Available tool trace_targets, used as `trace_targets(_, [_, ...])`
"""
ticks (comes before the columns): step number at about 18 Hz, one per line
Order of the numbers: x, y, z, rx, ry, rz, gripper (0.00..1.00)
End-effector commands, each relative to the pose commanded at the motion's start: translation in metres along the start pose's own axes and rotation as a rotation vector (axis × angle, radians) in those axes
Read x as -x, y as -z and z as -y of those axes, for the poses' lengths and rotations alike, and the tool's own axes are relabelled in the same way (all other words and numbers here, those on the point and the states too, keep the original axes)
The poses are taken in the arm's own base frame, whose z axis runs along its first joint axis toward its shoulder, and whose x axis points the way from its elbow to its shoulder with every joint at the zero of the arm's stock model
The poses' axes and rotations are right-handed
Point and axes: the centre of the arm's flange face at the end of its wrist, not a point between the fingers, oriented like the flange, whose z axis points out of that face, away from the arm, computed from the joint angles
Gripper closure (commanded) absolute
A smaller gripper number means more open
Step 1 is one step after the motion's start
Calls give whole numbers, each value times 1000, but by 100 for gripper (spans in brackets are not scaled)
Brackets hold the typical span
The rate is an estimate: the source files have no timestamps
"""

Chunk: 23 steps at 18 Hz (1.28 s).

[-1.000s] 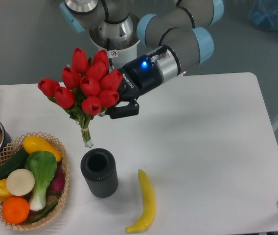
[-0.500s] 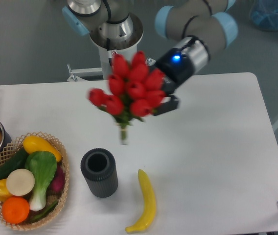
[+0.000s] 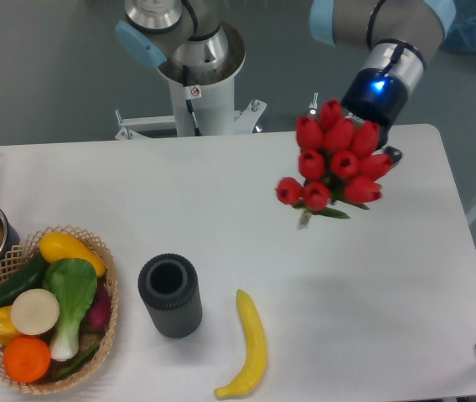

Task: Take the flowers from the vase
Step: 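Carry the tulip bouquet up and away from the vase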

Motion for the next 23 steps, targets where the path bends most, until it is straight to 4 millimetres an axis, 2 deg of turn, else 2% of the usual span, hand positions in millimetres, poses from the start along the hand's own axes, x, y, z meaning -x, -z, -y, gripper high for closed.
trace_targets(9, [12,6,-3,6,15,16,54])
trace_targets(23, [7,3,-5,6,26,9,55])
